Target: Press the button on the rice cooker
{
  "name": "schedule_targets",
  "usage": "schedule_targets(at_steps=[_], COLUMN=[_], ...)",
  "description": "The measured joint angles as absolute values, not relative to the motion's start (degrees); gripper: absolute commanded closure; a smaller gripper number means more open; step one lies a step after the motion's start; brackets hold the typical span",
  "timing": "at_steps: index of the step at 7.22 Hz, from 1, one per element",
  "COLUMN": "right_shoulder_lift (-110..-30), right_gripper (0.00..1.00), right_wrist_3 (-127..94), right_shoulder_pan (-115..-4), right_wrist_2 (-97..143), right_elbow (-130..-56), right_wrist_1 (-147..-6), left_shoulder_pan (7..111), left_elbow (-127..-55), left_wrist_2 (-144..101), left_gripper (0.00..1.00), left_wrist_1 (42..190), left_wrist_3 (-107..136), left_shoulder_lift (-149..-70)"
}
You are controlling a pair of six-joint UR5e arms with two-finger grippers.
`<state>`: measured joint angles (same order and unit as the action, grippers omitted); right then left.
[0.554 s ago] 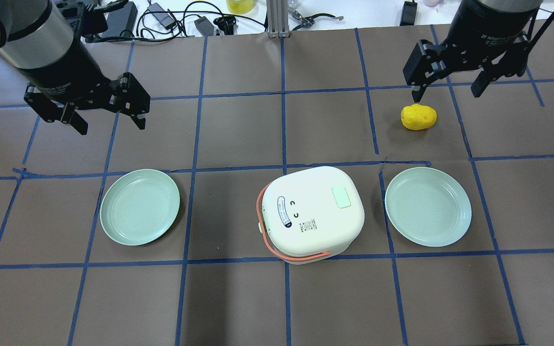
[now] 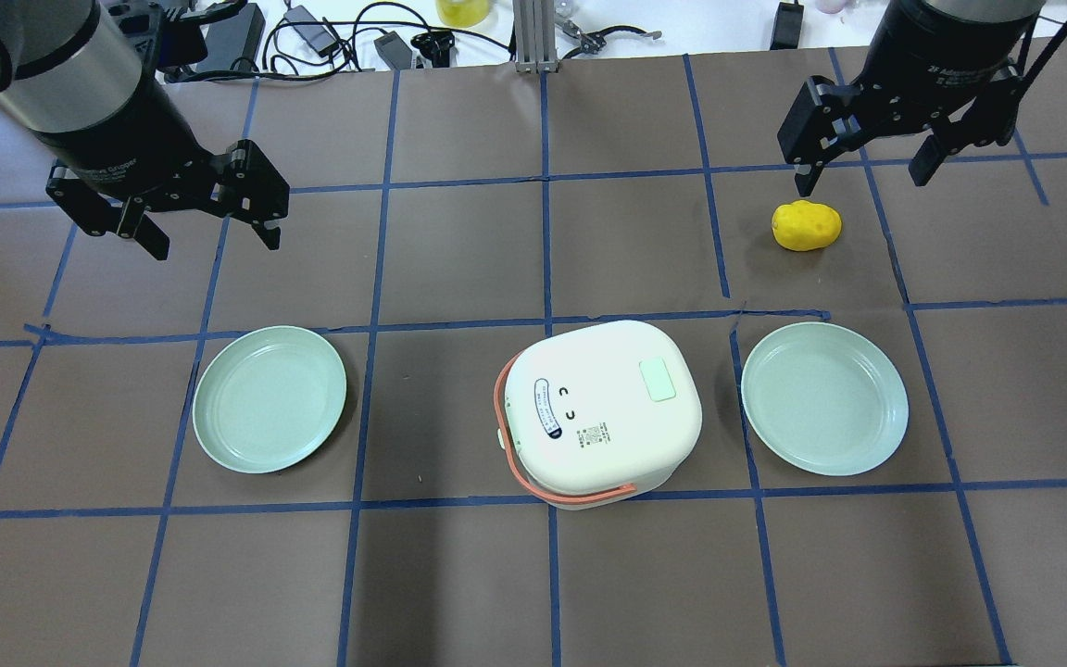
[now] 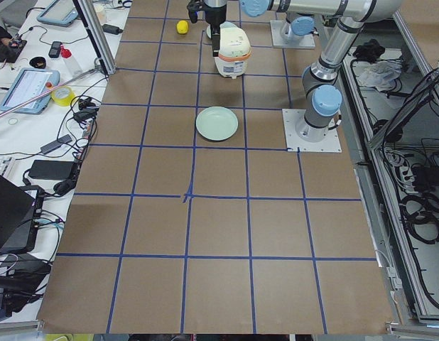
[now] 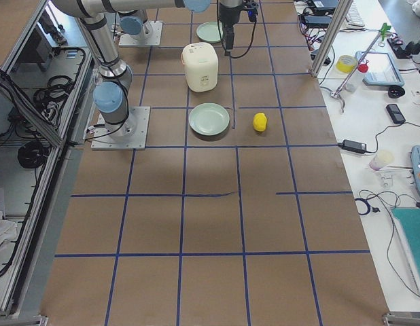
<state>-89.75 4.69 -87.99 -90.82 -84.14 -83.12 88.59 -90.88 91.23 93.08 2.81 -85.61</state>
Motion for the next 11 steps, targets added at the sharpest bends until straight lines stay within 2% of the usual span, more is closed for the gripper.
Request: schedule_targets(at_steps=[8,9,11], right_shoulder_lift=[-89.8,-89.8,-89.8], right_gripper=[0.0,0.38,0.83], right_wrist_3=[4.9,4.9,4.6], right_shoulder_pan=[-88.0,-88.0,-88.0], right_wrist_2=[-91.0,-90.7,-90.1], right_elbow=[-84.6,-84.5,-84.2], right_wrist_1=[-83.4,-83.5,-83.3], left_shoulder_pan=[88.6,88.6,88.6], left_elbow=[-90.9,-90.9,-90.9], left_wrist_2=[91.2,91.2,91.2], left_gripper=[0.0,0.0,0.0], left_wrist_1=[93.1,93.1,93.1], left_wrist_3=[2.8,2.8,2.8], left_shoulder_lift=[-85.6,-85.6,-85.6])
